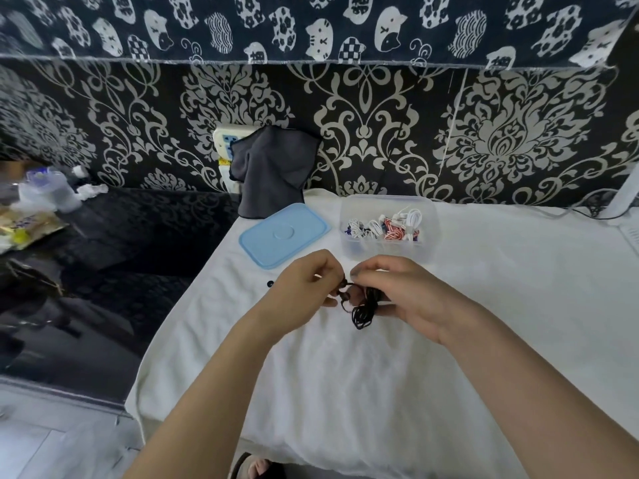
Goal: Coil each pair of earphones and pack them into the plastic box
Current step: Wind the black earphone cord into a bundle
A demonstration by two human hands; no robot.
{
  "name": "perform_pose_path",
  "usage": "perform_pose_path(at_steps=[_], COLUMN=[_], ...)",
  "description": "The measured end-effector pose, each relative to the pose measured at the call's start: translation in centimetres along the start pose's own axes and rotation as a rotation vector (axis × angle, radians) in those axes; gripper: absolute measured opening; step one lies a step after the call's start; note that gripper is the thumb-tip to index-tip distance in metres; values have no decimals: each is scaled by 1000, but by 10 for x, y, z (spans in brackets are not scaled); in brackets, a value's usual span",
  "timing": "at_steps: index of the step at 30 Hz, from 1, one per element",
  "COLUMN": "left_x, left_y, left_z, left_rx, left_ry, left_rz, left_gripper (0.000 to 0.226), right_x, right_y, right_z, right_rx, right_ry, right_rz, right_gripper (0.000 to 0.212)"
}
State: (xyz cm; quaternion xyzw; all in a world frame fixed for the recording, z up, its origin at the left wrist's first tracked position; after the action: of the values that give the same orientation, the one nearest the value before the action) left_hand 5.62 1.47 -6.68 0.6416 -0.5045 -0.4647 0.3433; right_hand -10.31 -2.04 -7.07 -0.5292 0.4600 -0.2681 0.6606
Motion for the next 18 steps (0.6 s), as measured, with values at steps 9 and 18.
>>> perform_pose_path(at_steps=[9, 18], left_x=[11, 11], left_y=[-18, -63], left_z=[-35, -68], left_rx=[179, 594], left_ry=[153, 201], left_rz=[-56, -165], left_gripper=[18, 31], right_x=[20, 25], right_y=[5, 11], right_z=[22, 33], right_rx=[-14, 32], right_ry=[7, 132], right_rz=[59, 31], right_gripper=[14, 18])
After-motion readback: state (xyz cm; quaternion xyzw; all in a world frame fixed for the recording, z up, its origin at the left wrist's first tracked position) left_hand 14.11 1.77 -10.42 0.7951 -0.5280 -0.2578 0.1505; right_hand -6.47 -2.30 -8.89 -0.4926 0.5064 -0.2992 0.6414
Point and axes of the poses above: each hand's wrist, its own x-axis towards the middle knuckle, its own z-axis out of the palm, y = z × x, the point moved 4 cm from there along x, towards the middle knuckle, and after that the axes turned 6 degrees about -z, right-handed, at the moved point
